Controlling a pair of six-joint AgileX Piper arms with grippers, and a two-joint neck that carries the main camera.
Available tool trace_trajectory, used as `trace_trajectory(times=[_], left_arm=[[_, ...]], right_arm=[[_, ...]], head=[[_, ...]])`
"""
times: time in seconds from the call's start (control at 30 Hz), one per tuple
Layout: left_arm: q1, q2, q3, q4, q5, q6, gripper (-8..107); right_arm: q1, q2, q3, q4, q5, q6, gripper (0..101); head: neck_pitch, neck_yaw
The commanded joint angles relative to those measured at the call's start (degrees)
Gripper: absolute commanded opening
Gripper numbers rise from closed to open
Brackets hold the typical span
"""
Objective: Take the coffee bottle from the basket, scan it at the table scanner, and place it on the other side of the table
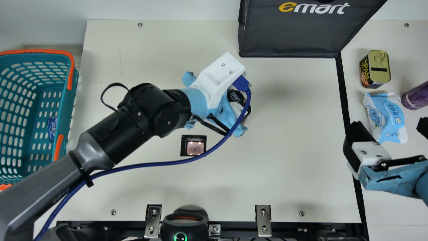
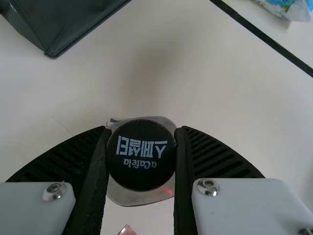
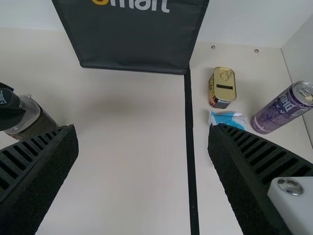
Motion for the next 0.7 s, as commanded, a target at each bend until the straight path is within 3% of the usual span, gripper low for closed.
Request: trace_trajectory(times=[0.0,0.53,0.67], left_arm=[[-0.07,0.14,0.07,0.15,0.03,-0.14,35],[1.05,-0.98,0.07,-1.08,0.33,-1.73,89],[2.70,-3.11,0.30,-2.43,0.61,-1.55,90]], right_arm=[[0.00,0.00,0.00,0.00,0.00,0.00,95],[0.00,0.00,0.00,0.00,0.00,0.00,95],[0.00,0.00,0.00,0.00,0.00,0.00,95]], head=[[-1.66,0.09],[-1.66,0.09],[-1.66,0.09]])
